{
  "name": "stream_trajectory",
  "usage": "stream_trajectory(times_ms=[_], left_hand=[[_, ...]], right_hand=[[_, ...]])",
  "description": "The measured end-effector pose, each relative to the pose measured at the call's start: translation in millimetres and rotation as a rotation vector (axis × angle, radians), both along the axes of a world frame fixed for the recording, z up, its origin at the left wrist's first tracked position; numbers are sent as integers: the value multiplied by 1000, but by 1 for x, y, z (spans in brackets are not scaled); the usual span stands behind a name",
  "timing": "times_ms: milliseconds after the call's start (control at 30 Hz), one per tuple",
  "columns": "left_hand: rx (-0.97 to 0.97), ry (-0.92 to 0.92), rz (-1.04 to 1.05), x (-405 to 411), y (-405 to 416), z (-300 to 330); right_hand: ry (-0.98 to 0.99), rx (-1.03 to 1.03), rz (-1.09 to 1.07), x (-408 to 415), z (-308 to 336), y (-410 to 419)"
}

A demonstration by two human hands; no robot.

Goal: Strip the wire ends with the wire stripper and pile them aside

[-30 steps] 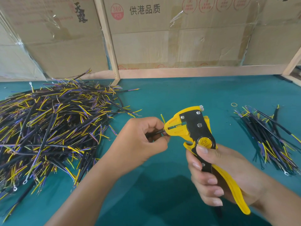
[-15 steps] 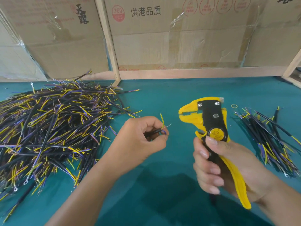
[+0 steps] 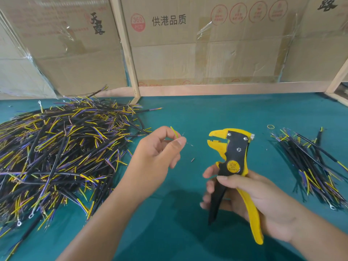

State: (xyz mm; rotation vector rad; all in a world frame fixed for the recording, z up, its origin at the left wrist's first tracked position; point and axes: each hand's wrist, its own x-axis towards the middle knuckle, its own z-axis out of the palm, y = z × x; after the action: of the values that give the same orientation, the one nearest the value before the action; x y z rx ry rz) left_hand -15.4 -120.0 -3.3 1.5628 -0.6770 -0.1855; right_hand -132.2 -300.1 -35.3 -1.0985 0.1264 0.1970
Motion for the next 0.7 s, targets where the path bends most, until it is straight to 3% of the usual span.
stream_trajectory(times_ms=[300, 700], left_hand=[[-103, 55, -49, -6, -4, -1], [-83, 23, -89, -12, -8, -4]], right_hand=[[-54, -3, 95, -5, 1, 12], [-84, 13, 114, -7, 1, 14]])
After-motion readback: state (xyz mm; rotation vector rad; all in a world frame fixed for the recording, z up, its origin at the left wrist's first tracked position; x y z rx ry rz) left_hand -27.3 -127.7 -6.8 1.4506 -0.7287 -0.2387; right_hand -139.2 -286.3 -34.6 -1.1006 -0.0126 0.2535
